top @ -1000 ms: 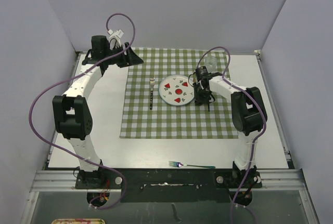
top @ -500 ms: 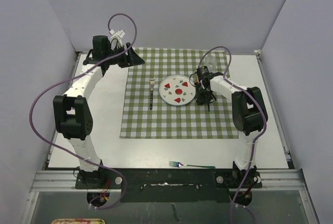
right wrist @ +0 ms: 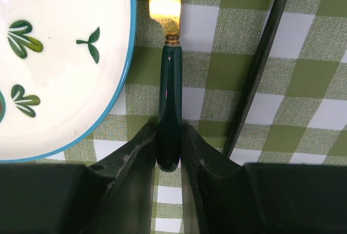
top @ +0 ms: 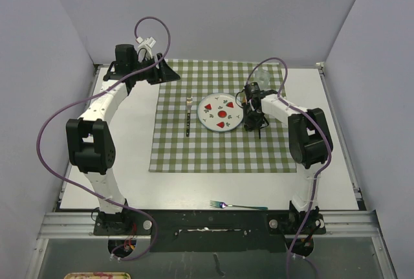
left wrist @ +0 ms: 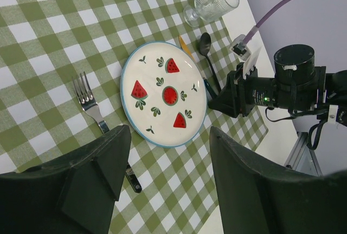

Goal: Set the dinner table for one person
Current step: Place the knife on the napkin.

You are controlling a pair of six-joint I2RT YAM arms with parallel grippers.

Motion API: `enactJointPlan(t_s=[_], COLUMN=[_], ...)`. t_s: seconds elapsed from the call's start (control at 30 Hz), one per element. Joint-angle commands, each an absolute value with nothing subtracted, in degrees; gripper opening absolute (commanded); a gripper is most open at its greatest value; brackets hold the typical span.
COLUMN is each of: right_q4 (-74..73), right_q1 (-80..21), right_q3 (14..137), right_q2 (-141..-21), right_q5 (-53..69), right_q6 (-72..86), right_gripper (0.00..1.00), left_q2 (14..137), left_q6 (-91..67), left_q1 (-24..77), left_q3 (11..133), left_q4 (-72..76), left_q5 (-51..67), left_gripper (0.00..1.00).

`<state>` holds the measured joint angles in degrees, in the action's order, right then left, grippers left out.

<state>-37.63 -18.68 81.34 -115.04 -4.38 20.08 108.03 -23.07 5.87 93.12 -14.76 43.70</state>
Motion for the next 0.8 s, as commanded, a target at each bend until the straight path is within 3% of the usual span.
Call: enactJointPlan(t_s=[0.0, 0.77], right_q4=[-37.97, -39.07], right_q1=[-17.77, -17.93], right_q3=[82.09, 82.79], right_q2=[-115.31, -116.88], right_q5=[-7.65, -8.79], right_q6=[19.25, 17.93], right_gripper=[0.02, 0.03], left_q2=[108.13, 109.05], left_q6=[-21.97, -21.55], left_q1=[5.98, 5.98], left_q3=[94.03, 94.9], left_q4=[-11.43, -11.97], left_q5=[44.91, 45.52], left_gripper=[0.58, 0.58])
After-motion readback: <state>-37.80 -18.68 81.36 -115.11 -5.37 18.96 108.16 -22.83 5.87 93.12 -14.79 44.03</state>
